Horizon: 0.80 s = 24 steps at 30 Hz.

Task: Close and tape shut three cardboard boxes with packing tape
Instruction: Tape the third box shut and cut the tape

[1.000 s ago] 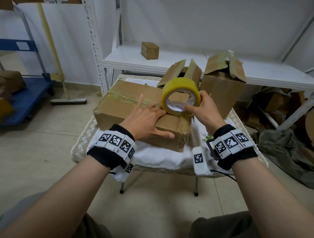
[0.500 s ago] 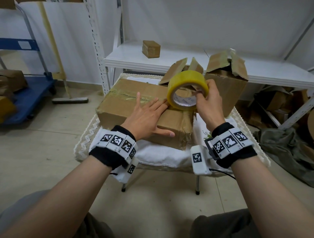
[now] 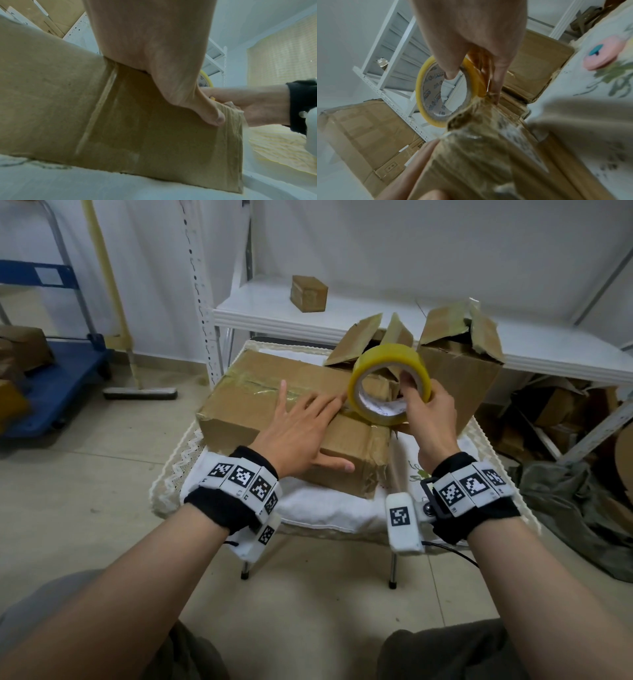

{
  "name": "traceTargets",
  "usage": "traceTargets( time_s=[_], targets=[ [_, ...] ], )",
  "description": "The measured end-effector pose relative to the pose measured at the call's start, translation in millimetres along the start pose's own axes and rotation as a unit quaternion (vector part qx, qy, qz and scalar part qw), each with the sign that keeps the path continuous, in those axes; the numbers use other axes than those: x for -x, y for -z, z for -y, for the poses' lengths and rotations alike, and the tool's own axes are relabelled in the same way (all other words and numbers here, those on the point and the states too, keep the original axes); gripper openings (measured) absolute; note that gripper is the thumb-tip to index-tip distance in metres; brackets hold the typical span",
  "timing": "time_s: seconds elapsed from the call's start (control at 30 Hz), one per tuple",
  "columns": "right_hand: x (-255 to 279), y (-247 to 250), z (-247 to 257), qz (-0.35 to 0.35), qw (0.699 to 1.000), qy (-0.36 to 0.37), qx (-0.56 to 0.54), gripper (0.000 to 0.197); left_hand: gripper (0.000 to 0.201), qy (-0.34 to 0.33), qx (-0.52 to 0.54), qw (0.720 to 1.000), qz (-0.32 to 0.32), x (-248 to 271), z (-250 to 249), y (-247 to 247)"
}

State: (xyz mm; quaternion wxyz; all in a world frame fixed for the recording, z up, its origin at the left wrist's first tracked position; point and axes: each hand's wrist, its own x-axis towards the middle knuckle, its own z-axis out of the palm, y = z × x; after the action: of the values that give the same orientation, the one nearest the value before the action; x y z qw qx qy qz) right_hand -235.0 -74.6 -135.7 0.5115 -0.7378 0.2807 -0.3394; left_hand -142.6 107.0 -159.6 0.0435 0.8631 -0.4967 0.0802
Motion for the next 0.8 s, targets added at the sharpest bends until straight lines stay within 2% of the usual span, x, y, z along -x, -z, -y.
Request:
traceTargets(
  time_s=[0.1, 0.2, 0.33, 0.43, 0.7, 0.8],
  targets=[
    [3, 2, 0, 0.010, 1.000, -0.016, -0.005, 0.035, 0.121, 0.001, -0.003, 1.000, 0.000, 0, -1, 0],
    [5, 3, -1, 0.054, 0.998, -0.011, 0.000, 0.030, 0.117, -0.003, -0.004, 1.000, -0.002, 0, -1, 1],
    [4, 4, -4, 0.089, 0.996, -0.024, 0.004, 0.039, 0.117, -0.004, -0.004, 1.000, -0.002, -1, -1, 1],
    [-1, 6, -1, 0.091, 0.995, -0.044, -0.003, 0.024, 0.123, 0.001, -0.004, 1.000, 0.004, -2, 0, 0],
    [-5, 20, 7, 0.093, 0.988, -0.066, -0.104, 0.030, 0.124, 0.000, 0.003, 1.000, -0.010, -1, 3, -4],
    [-5, 21, 6, 0.093, 0.986, -0.062, -0.124, 0.024, 0.124, -0.001, 0.003, 1.000, -0.014, 0, 3, -2]
  ],
)
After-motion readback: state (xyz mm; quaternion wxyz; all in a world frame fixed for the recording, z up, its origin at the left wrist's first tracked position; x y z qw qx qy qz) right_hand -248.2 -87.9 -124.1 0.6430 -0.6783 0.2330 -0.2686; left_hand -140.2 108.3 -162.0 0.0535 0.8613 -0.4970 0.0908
